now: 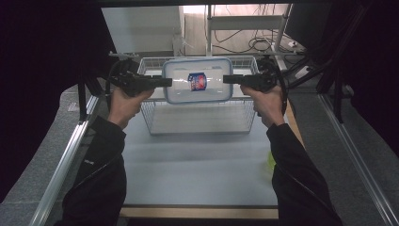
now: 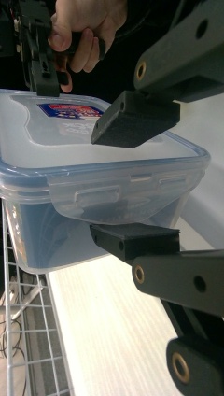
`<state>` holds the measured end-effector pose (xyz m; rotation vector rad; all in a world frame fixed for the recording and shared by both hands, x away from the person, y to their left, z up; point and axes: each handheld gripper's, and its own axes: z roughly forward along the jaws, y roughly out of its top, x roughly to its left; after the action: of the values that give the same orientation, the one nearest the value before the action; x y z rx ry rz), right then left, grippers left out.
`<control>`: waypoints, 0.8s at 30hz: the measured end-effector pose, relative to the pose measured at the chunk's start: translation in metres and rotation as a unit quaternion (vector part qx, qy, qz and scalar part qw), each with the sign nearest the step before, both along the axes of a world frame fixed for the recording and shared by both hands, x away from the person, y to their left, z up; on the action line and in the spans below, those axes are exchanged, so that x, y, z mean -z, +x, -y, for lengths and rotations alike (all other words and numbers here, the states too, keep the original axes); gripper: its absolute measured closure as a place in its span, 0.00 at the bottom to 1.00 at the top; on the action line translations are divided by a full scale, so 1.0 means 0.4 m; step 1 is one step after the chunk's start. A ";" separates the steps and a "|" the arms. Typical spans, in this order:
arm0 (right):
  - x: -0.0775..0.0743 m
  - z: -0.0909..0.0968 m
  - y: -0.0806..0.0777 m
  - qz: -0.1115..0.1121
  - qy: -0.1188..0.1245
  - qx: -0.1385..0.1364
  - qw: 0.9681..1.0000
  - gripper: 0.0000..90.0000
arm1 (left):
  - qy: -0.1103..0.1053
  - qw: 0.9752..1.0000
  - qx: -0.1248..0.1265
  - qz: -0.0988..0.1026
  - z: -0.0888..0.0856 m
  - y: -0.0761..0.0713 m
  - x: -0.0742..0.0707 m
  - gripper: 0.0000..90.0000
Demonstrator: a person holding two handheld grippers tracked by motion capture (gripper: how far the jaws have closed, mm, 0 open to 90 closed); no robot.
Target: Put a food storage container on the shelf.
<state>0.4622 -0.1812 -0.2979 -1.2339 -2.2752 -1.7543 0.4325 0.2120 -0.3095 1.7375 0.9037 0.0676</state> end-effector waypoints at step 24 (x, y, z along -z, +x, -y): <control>0.016 -0.008 0.079 -0.036 0.018 0.011 0.999 0.58 | -0.010 1.000 -0.023 -0.010 -0.001 0.060 0.009 0.56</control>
<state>0.4937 -0.1779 -0.3044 -1.2970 -2.1903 -1.7210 0.4566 0.2125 -0.3131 1.7009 0.9562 0.0719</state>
